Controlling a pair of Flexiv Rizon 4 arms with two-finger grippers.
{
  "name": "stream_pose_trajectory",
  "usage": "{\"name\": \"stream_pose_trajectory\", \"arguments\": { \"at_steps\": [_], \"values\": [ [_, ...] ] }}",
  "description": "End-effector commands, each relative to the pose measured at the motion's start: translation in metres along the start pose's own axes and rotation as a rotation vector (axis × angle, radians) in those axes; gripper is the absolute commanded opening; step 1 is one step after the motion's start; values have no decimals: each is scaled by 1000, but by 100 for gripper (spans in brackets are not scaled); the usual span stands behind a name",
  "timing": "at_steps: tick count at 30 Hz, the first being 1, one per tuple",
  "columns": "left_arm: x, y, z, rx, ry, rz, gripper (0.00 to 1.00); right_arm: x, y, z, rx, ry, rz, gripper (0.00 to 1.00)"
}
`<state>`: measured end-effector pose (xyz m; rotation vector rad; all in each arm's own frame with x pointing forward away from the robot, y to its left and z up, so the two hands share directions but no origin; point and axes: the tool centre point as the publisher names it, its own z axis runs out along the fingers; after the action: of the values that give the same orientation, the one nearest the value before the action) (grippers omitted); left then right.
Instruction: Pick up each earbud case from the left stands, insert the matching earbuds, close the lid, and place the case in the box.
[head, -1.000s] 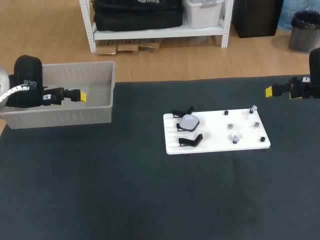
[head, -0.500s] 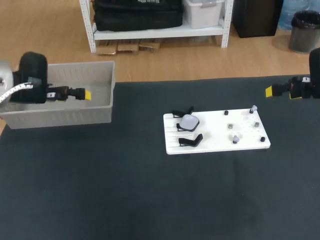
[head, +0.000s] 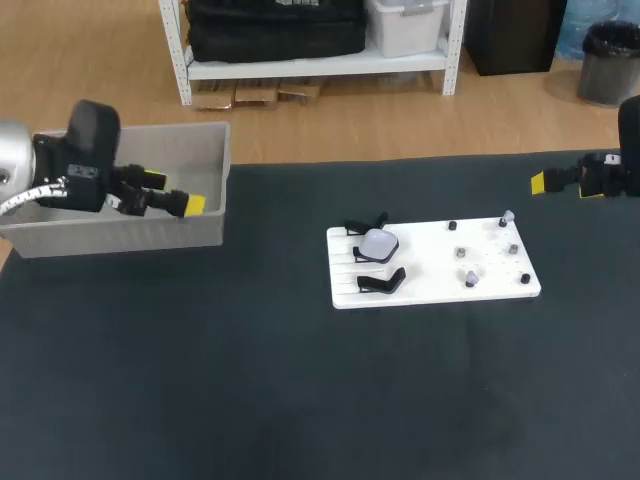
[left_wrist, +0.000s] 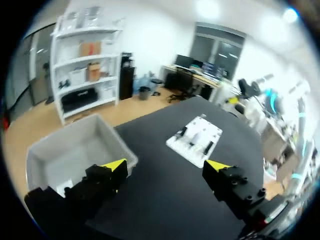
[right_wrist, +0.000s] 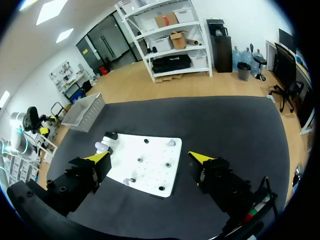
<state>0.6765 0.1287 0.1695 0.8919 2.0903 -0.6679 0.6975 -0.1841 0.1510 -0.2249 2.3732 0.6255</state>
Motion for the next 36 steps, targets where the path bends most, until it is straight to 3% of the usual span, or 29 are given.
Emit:
{"name": "stream_pose_trajectory", "arguments": {
  "at_steps": [1,15,19,27,32,36],
  "values": [
    [5,-2,-11,447,-279,583,100,0,-1,0,-2,1,-1,100],
    [9,-6,-8,443,-265,571,100,0,-1,0,-2,1,-1,100],
    [16,-27,17,446,-228,595,100,0,-1,0,-2,1,-1,100],
    [6,-70,82,498,-235,669,100,0,-1,0,-2,1,-1,100],
    [1,-98,130,464,-169,620,100,0,-1,0,-2,1,-1,100],
    [1,-104,159,407,-112,565,100,0,-1,0,-2,1,-1,100]
  ]
}}
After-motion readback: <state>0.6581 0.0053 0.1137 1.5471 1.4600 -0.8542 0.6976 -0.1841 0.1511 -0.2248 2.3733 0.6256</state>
